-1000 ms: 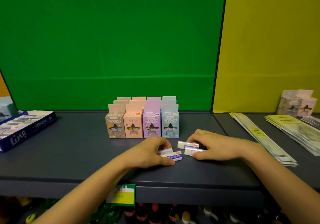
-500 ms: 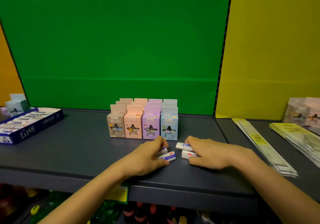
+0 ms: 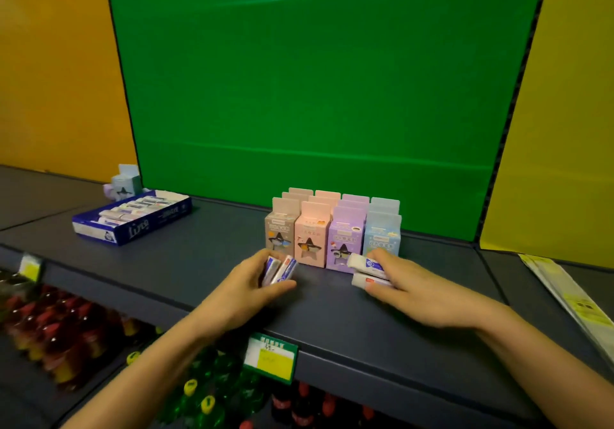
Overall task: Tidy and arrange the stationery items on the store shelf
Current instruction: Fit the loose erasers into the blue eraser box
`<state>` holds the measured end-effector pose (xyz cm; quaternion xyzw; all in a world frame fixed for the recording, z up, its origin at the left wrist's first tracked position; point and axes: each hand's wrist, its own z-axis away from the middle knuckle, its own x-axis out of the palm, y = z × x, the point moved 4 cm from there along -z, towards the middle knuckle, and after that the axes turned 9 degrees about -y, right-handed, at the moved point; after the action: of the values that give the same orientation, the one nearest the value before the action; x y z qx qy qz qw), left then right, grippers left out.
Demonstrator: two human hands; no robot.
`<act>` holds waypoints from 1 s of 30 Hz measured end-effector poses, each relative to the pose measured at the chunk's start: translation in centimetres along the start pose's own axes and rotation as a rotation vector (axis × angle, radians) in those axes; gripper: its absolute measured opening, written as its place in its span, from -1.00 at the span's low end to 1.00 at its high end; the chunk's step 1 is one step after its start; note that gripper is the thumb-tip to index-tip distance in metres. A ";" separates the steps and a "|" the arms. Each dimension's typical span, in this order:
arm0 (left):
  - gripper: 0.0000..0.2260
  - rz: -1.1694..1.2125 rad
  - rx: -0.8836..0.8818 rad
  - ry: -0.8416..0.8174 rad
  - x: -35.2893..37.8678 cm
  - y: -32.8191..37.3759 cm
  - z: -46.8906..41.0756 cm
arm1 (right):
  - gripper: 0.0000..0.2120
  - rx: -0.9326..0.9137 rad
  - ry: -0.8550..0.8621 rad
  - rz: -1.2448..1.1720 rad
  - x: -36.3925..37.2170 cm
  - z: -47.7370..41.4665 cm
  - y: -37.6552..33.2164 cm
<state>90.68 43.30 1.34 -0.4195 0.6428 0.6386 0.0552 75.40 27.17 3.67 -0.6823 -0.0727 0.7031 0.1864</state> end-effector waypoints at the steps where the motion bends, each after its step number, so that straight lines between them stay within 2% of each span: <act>1: -0.78 0.026 -0.035 0.022 -1.1 -0.8 0.5 | -0.86 -0.022 0.003 -0.020 0.1 -0.7 -0.8; 6: -0.87 0.206 -0.148 0.121 -7.2 -4.8 3.8 | -0.79 -0.074 -0.017 -0.109 1.4 -4.7 -5.9; 10: -0.80 0.307 -0.242 0.146 -12.7 -8.3 7.1 | -0.77 -0.114 0.005 -0.110 2.9 -8.9 -10.3; 17: -0.91 0.236 -0.290 0.197 -22.6 -14.1 12.2 | -0.78 -0.055 0.027 -0.237 5.8 -17.6 -17.8; 21: -0.90 0.215 -0.281 0.203 -27.5 -16.2 13.7 | -0.78 -0.045 0.044 -0.321 6.7 -21.6 -21.5; 27: -0.85 0.087 -0.199 0.186 -32.9 -18.1 12.3 | -0.83 0.002 0.085 -0.433 6.6 -27.1 -25.6; 30: -0.88 -0.001 -0.151 0.192 -34.5 -19.0 10.2 | -0.85 0.007 0.092 -0.410 6.3 -29.8 -26.4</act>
<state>119.63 71.50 5.75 -0.4818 0.5951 0.6420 -0.0379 109.11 49.21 5.48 -0.6840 -0.1991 0.6187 0.3311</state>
